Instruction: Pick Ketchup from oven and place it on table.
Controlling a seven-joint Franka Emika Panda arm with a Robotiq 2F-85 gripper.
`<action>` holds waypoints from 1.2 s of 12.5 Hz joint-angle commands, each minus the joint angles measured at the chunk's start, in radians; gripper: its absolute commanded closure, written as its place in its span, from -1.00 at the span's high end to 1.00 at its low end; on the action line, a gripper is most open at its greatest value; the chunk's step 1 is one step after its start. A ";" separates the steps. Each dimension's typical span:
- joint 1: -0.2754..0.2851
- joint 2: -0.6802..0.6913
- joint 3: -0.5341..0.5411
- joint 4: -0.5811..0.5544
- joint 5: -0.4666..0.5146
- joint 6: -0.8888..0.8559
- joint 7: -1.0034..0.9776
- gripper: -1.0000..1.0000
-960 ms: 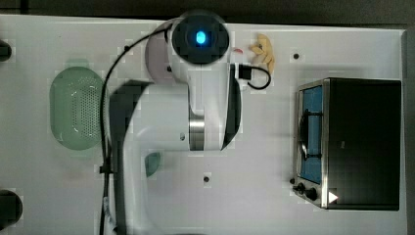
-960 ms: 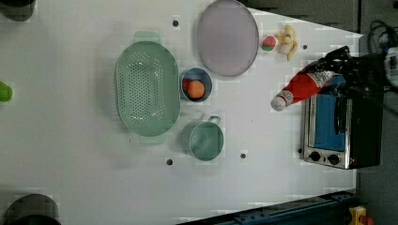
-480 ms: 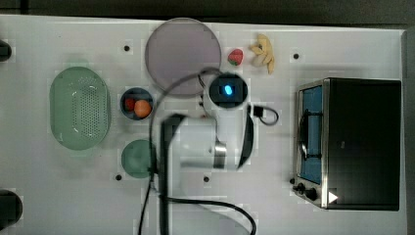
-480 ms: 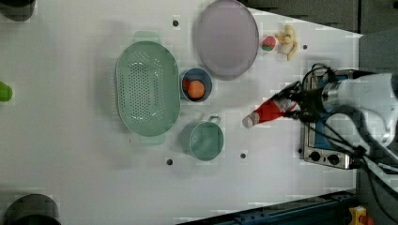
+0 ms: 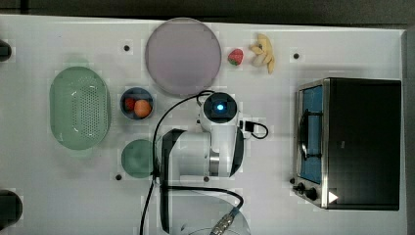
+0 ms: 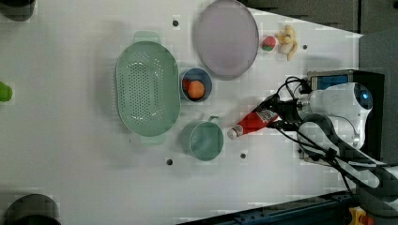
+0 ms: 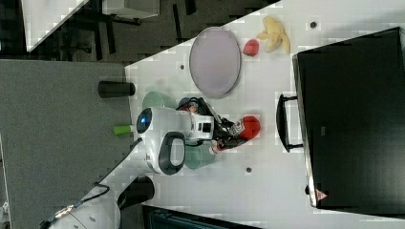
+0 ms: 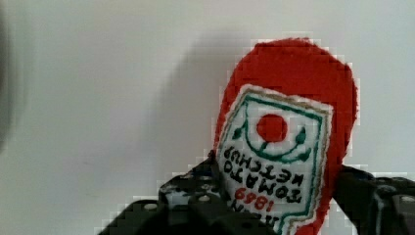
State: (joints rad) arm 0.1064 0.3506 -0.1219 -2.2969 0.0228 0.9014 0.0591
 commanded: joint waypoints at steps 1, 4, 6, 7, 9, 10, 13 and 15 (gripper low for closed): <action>-0.013 -0.050 -0.015 0.052 0.003 0.030 -0.014 1.00; -0.015 -0.105 -0.024 0.130 0.008 -0.022 0.048 1.00; -0.015 -0.157 -0.032 0.201 0.008 -0.142 0.048 1.00; -0.016 -0.183 -0.035 0.254 0.008 -0.233 0.048 1.00; -0.016 -0.234 -0.039 0.418 0.006 -0.449 0.048 1.00; -0.015 -0.246 -0.039 0.517 0.005 -0.547 0.048 1.00; -0.014 -0.249 -0.034 0.705 0.003 -0.700 0.048 1.00; -0.015 -0.255 -0.037 0.737 0.004 -0.752 0.047 1.00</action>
State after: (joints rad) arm 0.1004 0.1117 -0.1560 -1.5400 0.0406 0.1531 0.0848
